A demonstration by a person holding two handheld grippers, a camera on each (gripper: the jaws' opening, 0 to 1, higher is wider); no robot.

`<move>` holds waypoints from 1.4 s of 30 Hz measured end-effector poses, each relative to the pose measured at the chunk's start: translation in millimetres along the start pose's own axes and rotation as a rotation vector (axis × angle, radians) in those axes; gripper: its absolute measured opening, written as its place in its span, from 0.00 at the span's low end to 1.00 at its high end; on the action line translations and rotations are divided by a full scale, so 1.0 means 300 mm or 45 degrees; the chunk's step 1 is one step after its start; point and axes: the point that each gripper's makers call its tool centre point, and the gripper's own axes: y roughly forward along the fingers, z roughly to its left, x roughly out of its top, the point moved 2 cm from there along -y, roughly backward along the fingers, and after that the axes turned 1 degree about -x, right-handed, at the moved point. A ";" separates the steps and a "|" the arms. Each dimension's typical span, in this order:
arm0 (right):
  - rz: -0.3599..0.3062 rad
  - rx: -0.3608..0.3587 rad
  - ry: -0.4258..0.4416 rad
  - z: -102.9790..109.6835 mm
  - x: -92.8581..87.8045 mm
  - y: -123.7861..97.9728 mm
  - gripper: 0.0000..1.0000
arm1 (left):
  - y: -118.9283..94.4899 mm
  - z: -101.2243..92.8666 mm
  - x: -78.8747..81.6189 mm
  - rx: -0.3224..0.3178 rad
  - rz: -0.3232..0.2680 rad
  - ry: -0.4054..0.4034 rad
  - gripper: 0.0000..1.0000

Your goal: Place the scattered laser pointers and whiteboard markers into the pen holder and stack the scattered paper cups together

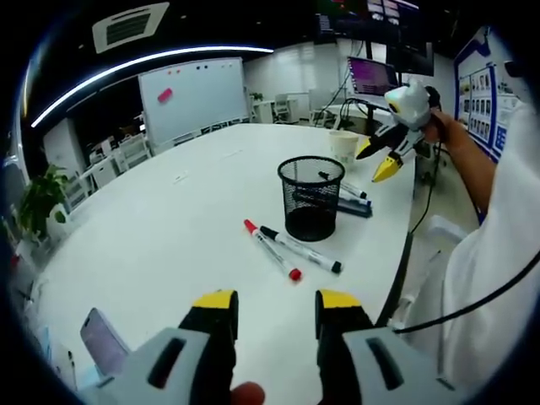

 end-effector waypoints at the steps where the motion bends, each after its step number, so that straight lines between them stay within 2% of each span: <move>1: 0.001 -0.001 -0.002 0.001 0.000 0.001 0.49 | 0.000 0.000 0.000 -0.001 0.001 0.000 0.38; 22: 0.011 -0.024 -0.016 0.001 -0.004 0.018 0.49 | -0.001 -0.002 -0.002 0.000 0.009 0.003 0.38; 42: -0.031 -0.050 0.011 0.000 0.005 0.026 0.47 | -0.009 0.000 -0.016 0.002 0.015 -0.007 0.38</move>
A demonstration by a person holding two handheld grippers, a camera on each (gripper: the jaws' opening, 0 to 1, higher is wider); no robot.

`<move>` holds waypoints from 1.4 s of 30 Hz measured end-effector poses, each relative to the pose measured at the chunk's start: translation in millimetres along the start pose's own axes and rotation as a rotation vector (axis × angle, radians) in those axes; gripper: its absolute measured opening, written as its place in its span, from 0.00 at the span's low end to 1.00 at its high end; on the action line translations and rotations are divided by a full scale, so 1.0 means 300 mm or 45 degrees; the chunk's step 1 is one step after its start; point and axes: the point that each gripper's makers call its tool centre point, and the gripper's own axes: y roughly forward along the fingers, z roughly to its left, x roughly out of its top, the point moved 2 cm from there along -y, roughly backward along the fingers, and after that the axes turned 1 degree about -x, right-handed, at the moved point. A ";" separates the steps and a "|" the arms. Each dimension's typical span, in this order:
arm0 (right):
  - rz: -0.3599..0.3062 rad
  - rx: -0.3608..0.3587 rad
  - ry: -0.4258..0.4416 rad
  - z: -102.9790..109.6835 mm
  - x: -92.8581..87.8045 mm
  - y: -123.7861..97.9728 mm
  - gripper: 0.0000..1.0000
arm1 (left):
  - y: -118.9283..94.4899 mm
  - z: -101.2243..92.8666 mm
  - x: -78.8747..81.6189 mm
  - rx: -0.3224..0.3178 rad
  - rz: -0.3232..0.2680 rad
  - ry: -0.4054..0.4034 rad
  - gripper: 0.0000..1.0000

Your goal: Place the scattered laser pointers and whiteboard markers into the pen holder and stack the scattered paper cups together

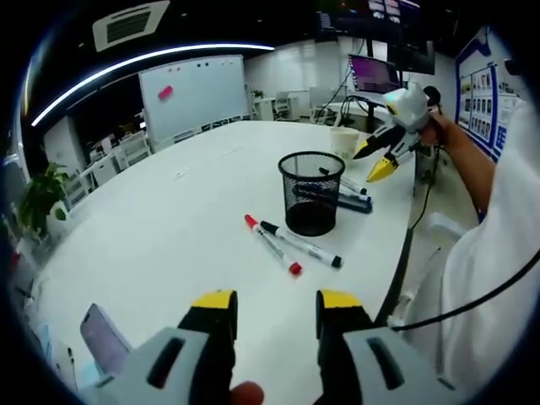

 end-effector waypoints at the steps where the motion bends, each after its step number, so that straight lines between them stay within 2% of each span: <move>1: -0.006 0.000 0.004 -0.001 0.002 -0.001 0.47 | 0.000 0.000 0.000 0.000 0.000 -0.001 0.38; 17: -0.013 -0.012 0.035 -0.001 -0.016 0.003 0.46 | 0.004 -0.009 -0.001 -0.007 0.009 0.007 0.38; 28: -0.043 -0.041 0.103 -0.014 -0.011 -0.007 0.45 | 0.004 -0.015 0.000 -0.010 0.009 0.011 0.38; 42: -0.065 -0.057 0.114 -0.016 -0.008 -0.009 0.45 | 0.008 -0.019 0.002 -0.017 0.004 0.015 0.38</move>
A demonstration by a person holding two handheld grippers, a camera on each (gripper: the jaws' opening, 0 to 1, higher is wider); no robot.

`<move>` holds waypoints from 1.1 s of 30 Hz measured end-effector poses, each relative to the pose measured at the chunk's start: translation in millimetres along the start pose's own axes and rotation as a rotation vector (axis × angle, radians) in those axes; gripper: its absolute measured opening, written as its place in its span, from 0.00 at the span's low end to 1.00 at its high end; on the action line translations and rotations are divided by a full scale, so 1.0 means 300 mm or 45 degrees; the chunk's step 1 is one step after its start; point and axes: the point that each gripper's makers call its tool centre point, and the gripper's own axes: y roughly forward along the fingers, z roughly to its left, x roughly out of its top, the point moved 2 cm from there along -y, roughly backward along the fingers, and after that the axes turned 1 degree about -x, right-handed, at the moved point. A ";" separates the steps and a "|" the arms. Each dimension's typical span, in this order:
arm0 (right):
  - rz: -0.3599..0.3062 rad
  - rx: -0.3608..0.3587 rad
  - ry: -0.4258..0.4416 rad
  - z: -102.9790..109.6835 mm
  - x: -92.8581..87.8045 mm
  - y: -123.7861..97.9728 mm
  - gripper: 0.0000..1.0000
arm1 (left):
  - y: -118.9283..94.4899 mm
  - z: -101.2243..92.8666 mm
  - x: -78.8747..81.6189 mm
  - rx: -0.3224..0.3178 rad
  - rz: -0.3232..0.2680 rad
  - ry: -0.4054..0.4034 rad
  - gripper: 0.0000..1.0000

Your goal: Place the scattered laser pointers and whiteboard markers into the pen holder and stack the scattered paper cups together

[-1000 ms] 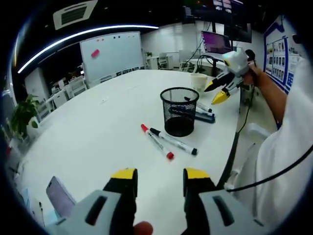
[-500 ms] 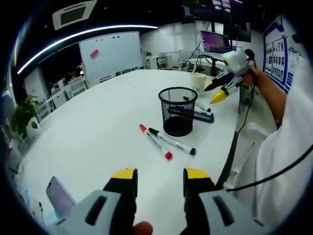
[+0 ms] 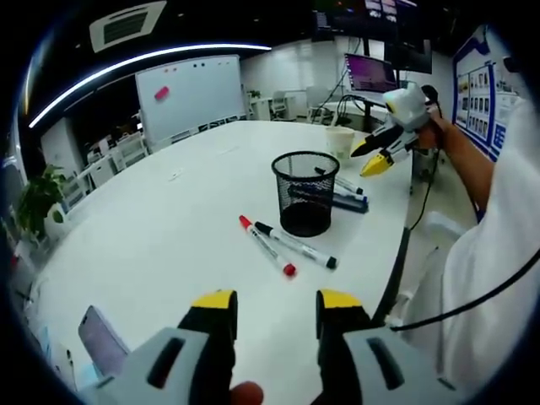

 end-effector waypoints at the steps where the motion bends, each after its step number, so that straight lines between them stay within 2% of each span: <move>1: 0.001 0.000 0.001 0.001 -0.002 0.001 0.45 | 0.000 0.000 0.000 0.000 0.000 0.000 0.38; 18: -0.030 -0.025 0.011 -0.014 -0.015 0.010 0.44 | 0.002 -0.007 0.000 -0.001 0.001 -0.003 0.38; 33: -0.048 -0.014 0.041 0.022 -0.014 0.028 0.43 | 0.001 -0.007 0.002 -0.001 0.006 -0.003 0.39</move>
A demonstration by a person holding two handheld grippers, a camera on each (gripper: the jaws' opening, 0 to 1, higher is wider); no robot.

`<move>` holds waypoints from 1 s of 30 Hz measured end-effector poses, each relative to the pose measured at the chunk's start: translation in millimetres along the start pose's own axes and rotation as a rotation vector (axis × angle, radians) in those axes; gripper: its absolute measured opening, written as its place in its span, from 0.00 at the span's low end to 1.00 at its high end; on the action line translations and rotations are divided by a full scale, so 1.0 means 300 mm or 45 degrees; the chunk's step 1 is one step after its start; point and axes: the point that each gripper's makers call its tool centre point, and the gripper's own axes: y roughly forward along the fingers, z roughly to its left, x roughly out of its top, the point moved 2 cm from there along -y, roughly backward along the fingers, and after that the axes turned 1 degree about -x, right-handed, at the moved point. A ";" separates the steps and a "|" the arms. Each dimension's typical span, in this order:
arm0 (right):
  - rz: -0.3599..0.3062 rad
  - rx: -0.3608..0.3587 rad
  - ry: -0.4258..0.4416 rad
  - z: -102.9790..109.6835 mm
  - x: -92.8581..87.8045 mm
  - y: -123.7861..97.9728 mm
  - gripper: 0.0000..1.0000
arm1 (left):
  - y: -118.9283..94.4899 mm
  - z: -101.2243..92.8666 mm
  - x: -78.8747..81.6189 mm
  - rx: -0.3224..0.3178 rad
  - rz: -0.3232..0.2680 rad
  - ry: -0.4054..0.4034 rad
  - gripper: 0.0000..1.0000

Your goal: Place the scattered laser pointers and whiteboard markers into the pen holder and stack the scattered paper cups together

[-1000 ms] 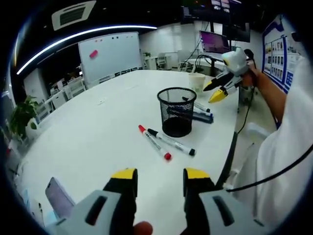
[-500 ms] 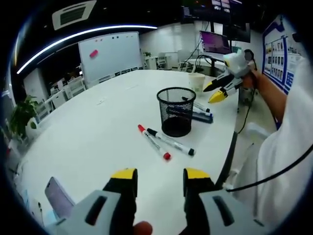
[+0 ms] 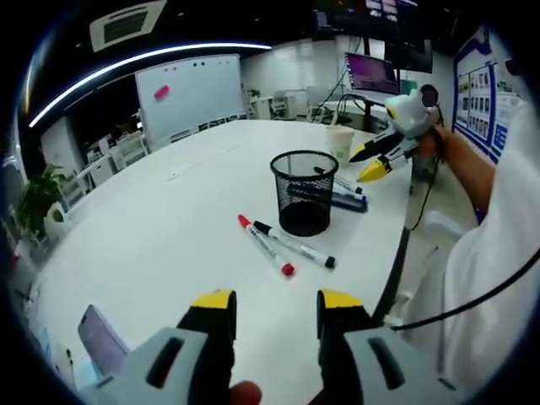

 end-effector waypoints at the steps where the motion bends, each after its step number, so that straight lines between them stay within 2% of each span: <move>1: -0.003 -0.001 0.003 0.004 -0.001 0.000 0.43 | 0.000 -0.002 0.000 -0.002 0.001 0.003 0.39; 30: -0.011 -0.012 0.031 0.012 -0.016 0.017 0.42 | -0.003 -0.007 -0.004 -0.008 0.008 0.013 0.39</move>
